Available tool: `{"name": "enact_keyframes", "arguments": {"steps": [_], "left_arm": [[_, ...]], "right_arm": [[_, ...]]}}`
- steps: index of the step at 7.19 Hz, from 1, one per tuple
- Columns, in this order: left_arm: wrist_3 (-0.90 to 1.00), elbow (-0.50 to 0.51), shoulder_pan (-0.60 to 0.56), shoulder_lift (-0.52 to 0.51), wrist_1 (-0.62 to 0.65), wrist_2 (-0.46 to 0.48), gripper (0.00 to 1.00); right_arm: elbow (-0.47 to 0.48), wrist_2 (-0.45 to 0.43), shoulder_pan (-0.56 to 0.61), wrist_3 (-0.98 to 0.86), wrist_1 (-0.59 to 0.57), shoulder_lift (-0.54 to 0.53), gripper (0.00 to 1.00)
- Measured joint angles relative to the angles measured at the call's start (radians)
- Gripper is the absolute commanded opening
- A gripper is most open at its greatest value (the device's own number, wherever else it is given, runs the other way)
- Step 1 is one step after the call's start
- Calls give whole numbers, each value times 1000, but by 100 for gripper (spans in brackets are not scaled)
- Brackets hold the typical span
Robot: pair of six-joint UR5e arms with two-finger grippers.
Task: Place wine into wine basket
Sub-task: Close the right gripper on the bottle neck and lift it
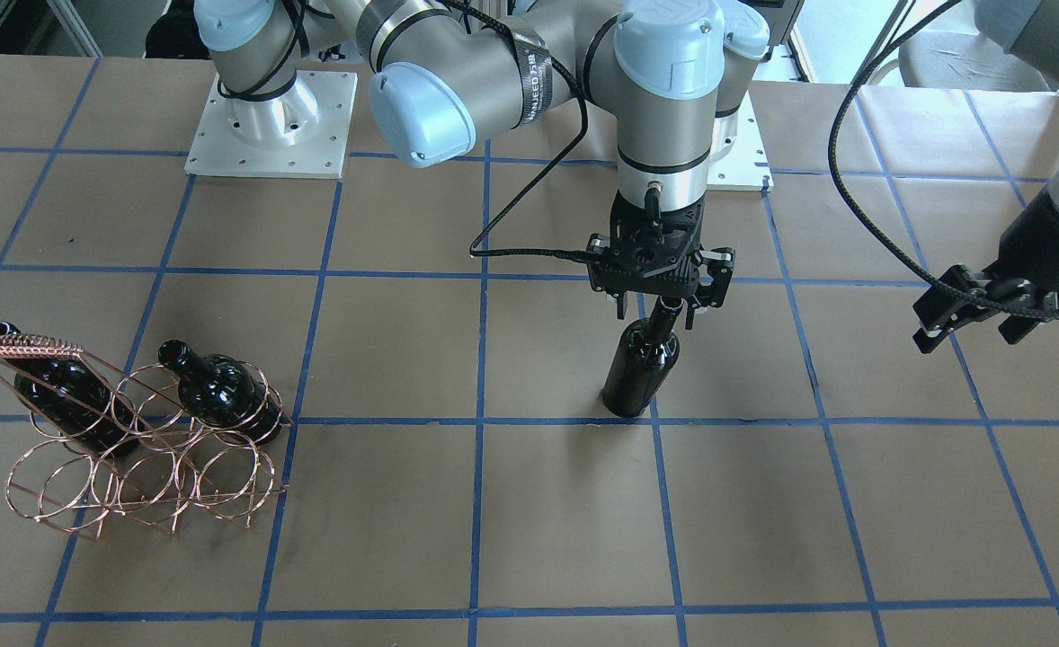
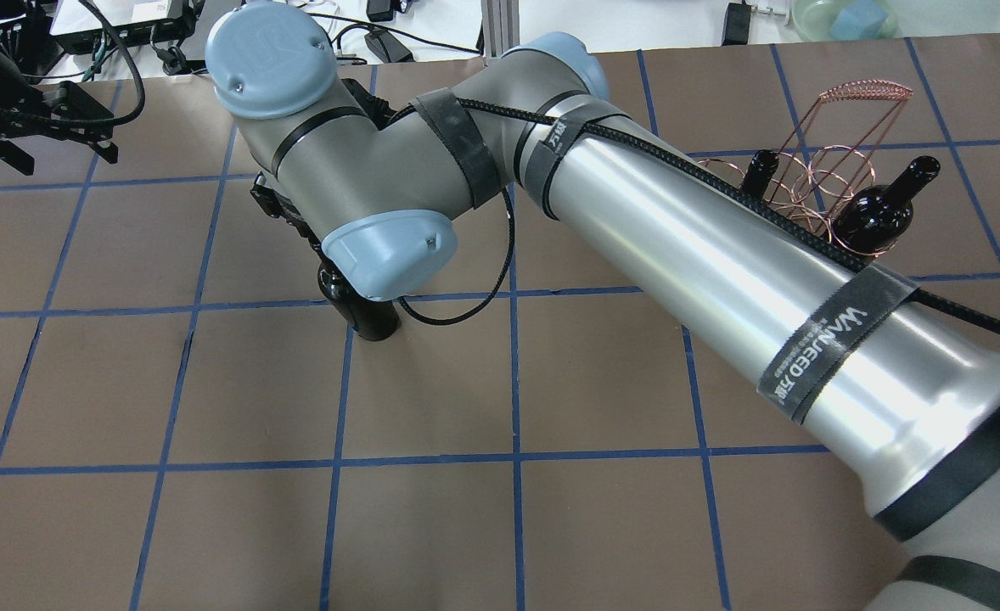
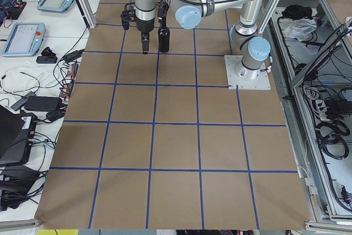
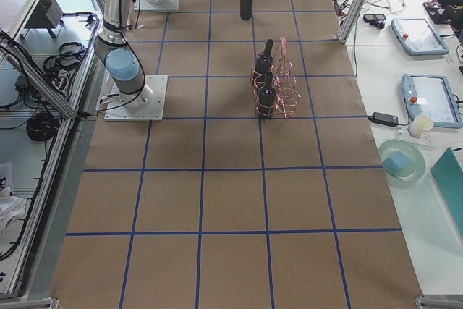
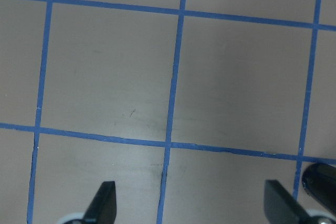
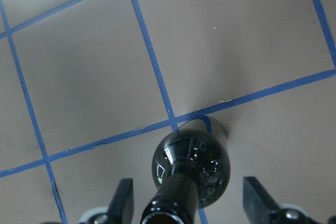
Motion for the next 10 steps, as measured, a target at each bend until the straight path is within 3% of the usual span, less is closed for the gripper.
{"name": "enact_keyframes", "arguments": {"steps": [3,5,10], "left_arm": [[-8,-2,1,0,-2,0,100],[-5,-3,2,0,-2,1,100],[-6,-3,2,-1,-2,1,100]], "right_arm": [[1,28,0,18,-11,5,62],[2,31,0,19,-12,7,50],[7,30,0,4,-12,15,36]]}}
